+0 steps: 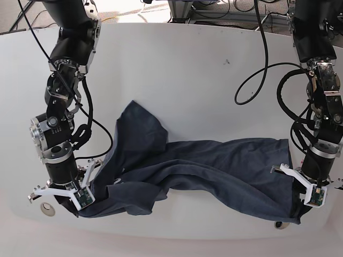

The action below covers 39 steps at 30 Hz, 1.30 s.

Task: Layout the t-shirt on the table in an organized manner, then fold the t-shirt properly
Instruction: 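Lift the shirt with both grippers and stretch it apart, dragging it out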

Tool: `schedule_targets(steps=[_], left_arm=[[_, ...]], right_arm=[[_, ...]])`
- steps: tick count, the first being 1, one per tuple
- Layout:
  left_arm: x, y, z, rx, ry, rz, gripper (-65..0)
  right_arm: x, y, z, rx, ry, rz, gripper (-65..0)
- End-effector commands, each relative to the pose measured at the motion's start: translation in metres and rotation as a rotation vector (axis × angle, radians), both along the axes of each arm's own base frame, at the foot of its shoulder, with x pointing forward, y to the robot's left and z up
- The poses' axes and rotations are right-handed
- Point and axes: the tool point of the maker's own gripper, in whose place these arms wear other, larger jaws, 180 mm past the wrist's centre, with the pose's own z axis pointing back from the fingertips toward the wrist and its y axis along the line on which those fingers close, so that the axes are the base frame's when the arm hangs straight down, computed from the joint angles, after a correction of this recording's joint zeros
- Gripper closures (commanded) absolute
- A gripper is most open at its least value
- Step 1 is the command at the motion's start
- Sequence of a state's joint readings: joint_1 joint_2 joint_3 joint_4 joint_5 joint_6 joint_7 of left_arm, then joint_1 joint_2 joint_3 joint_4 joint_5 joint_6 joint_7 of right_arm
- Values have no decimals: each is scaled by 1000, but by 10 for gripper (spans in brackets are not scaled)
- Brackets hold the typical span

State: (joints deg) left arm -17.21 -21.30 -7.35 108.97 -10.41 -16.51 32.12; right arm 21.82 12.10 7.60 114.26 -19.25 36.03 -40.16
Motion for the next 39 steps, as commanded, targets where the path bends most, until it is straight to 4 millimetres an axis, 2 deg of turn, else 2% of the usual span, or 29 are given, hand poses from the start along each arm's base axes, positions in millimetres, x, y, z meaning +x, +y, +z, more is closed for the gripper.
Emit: schedule_targets(steps=[1,6,13,22,28,33,39], left_arm=[[1,5,36,-5,-103,5,0],[3,6,52,-5,-141,10,-1],[9,13,66,-5,-140,37,-1],[14,18,55,-14,-105,49,-1],[13,20,43,-17,-79,55,-1],[8,41,37,-38,-70,107,-3],[13,50,22,-56,-26,124,-3]], right_arm=[[6,-5,33,-17,-88,3,-5],[17,-15,47,-52,-95,-6,-5],[26,-36,57,-82,-94,-40,-5],[32,-75,60,-43,-76,-118,-5],[29,-88,56,-38,-58,-139,-5],[27,-89,48,-34,-41,-141,-5],[31,-92,36,-24,-5,-144,-5]])
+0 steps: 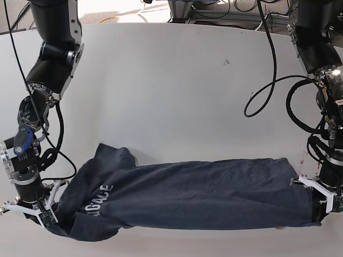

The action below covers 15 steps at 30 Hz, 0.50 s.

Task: Layout the t-shirt on the table in an organized manner, then fold the t-shirt properly
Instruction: 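Lift the shirt with both grippers and stretch it apart, dragging it out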

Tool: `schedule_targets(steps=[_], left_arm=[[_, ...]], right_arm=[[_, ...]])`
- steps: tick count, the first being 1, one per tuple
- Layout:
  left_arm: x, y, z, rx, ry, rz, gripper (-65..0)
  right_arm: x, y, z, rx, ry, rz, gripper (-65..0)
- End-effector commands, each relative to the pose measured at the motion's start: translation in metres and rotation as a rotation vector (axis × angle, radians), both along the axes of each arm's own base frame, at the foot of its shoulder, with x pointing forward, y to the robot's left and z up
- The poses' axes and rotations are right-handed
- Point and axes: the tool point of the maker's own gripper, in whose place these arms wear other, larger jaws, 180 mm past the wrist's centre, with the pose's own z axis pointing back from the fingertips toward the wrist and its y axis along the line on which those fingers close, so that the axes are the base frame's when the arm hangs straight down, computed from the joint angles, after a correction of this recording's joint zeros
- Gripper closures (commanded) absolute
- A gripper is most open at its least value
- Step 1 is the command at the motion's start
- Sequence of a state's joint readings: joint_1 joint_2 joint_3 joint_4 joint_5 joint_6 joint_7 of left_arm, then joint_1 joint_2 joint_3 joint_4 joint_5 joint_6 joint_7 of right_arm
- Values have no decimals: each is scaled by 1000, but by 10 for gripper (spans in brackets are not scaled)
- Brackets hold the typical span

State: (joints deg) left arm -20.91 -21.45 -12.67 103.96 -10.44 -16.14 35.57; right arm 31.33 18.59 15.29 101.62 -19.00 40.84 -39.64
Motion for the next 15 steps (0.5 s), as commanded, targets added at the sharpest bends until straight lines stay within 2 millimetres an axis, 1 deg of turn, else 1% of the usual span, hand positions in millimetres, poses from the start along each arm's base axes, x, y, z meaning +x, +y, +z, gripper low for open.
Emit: schedule_targets(steps=[1,3,8,11,15], left_arm=[[2,0,18,0,-57,-8,-3],[3,2,17,-3,-53,-5,-3],[6,2,26,-7,-71,-4,-3],[6,2,24,-9,-67,-4,-3],[5,2,23,-8,-65,-4,-3]], right_arm=[[3,-6,19,-2,-52,-8,-5],[6,-6,17,2,-44,-7,-5],[12,-6,24,15,-55,-6,-5],[11,-5,26,15,-58,-6,-5],[9,-6,21,15,-51,-10,-5]])
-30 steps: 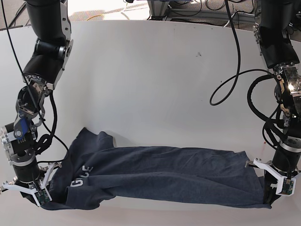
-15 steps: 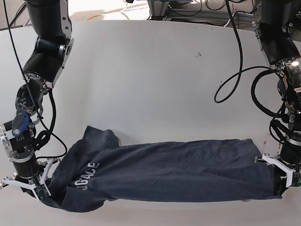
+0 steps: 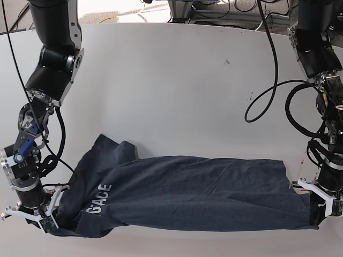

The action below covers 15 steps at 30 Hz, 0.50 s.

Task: Layout the t-shirt on the table in an organized manner, then fold the t-shirt properly
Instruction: 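Lift the shirt with both grippers and stretch it apart, dragging it out, then drag the stretched shirt back across the table with both grippers and release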

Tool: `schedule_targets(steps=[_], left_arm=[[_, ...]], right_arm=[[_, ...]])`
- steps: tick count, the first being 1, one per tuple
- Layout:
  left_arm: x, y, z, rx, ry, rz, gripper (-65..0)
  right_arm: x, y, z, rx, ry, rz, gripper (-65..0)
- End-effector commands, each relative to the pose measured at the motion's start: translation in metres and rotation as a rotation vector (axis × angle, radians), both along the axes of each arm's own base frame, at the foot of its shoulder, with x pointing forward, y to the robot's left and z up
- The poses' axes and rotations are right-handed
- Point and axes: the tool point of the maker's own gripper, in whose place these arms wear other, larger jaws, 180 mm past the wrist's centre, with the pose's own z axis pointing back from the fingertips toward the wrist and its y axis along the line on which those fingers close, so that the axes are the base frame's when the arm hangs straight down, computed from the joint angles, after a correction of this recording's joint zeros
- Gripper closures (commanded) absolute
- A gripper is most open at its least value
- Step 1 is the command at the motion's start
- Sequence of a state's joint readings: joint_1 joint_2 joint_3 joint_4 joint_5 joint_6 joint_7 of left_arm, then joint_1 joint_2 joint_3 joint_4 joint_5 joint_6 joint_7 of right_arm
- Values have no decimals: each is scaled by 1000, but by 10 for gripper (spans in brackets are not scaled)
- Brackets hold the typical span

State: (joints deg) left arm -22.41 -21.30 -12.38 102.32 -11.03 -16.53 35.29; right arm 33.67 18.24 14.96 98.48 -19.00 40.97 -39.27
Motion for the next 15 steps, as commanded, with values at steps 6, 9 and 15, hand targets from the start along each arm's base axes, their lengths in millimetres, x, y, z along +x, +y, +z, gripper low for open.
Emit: schedule_targets(steps=[6,9,15], left_arm=[[-7,6,-8,5,24,21,-3],[-13,5,-22,6,55,18,-3],[-31,9,-68,-25,154,38,-3]], right_arm=[[-18,-2,-11,-24,-1,-11,-5],[-26,7,-35,-7,41,1,-5],[-56,4,-74,72,89,-43,-5]])
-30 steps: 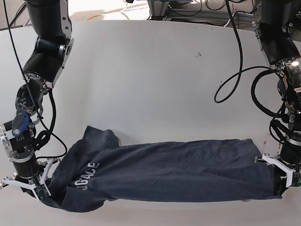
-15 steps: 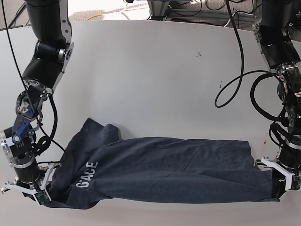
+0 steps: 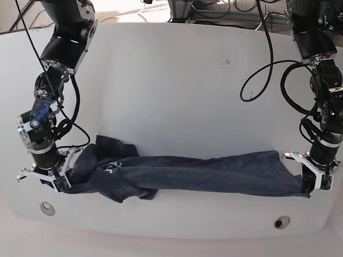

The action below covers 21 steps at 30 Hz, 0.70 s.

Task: Layout the t-shirt on the table in an organized manner, then fold the t-shirt properly
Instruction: 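Drag the stretched shirt back across the table with both grippers and release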

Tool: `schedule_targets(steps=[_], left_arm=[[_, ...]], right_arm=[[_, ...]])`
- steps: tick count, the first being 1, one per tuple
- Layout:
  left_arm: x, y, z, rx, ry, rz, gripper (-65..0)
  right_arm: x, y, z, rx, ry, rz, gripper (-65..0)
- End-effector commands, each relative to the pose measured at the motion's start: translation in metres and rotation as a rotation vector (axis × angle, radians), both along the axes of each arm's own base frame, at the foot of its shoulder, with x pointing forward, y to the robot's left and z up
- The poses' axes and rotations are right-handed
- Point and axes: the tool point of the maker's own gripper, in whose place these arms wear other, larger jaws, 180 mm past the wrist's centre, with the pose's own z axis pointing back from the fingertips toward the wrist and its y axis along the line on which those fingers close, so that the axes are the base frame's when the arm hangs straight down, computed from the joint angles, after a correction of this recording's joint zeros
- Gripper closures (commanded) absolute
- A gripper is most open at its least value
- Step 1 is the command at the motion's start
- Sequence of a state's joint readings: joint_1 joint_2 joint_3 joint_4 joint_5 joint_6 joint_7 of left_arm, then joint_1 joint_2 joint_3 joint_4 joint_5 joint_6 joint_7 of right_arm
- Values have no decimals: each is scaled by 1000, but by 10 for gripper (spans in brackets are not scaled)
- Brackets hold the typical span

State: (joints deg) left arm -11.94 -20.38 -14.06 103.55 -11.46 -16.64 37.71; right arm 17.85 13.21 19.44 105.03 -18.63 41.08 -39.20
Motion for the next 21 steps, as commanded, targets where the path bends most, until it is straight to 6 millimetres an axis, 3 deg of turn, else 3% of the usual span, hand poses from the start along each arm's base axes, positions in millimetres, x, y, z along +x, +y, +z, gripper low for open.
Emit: schedule_targets(steps=[1,12,21], left_arm=[[-8,7,-1,-14,-19,28,-1],[-64,18,-68,1,156,63,-1],[-110,31,-118,5,309,101,-1]], right_arm=[[-10,-6,8,7,-45,-35,-5],[-72,19,-68,53,130,-26,-5],[-114,32,-115,93,262,-28,-5]])
